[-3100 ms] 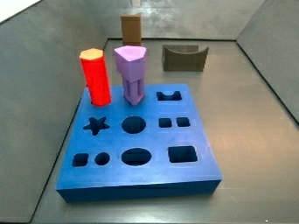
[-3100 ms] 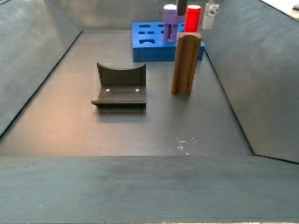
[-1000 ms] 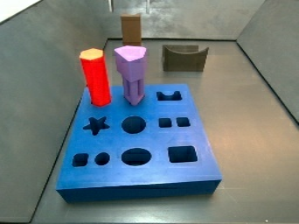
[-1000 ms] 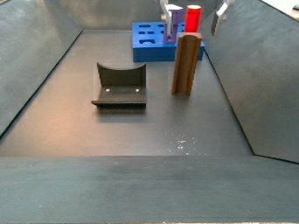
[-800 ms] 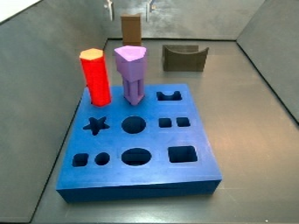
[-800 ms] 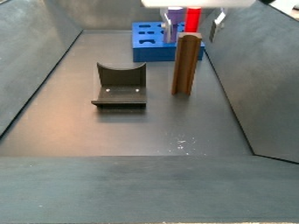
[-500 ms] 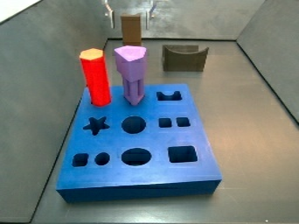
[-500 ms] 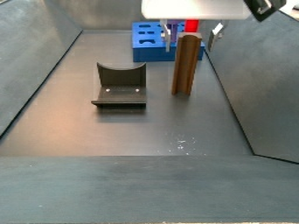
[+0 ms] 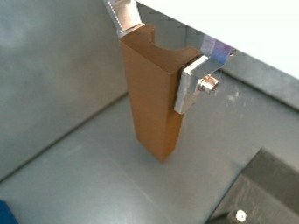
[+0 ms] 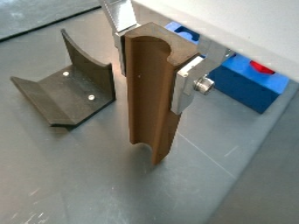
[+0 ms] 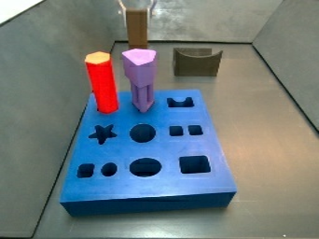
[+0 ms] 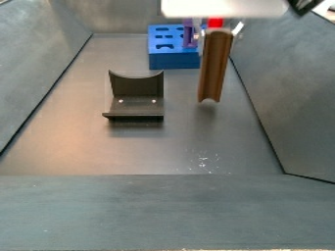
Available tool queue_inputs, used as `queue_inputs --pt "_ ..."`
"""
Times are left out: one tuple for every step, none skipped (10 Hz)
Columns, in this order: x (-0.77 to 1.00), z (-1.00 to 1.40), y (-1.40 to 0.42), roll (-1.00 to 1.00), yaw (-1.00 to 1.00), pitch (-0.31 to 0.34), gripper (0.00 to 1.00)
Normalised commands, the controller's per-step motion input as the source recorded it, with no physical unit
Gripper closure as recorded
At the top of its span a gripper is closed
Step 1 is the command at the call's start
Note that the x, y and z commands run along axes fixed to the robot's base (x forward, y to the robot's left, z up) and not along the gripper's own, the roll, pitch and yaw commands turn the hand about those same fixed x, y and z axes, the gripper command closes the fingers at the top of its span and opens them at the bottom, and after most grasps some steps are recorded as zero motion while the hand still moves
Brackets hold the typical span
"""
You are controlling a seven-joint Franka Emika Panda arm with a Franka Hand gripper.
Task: Pick up the arch object. Move up. Place the arch object on the fixture. Regrasp the arch object. Rotate the arch object. Move to above the board. Insert the arch object.
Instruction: Move to above the board.
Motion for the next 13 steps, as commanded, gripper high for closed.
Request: queue_inputs --pt "-0.13 1.00 0.04 -0.03 0.06 0.069 1.00" --pt "-0.13 1.00 0.03 -0.07 0.04 0.040 1.00" --pt "-0.12 1.00 0.03 -0.09 0.02 0.031 1.00" --pt "-0.12 1.00 0.03 -0.12 0.00 0.019 1.00" --pt "-0.11 1.00 0.03 -0.14 -0.01 0.017 1.00" --pt "-0.10 1.00 0.03 -0.14 -0.02 0.015 1.00" --pt "-0.10 1.00 0.03 -0.14 -0.02 0.019 1.00" --pt "-0.08 1.00 0.02 -0.14 -0.02 0.021 1.00" --pt "-0.08 1.00 0.03 -0.14 -0.02 0.023 1.00" --pt "-0.07 1.00 0.03 -0.13 -0.01 0.024 1.00" --pt "-0.06 1.00 0.02 -0.13 -0.01 0.027 1.00" --pt "-0.05 1.00 0.02 -0.14 -0.02 0.023 1.00" --pt "-0.05 1.00 0.02 -0.14 -0.02 0.023 1.00"
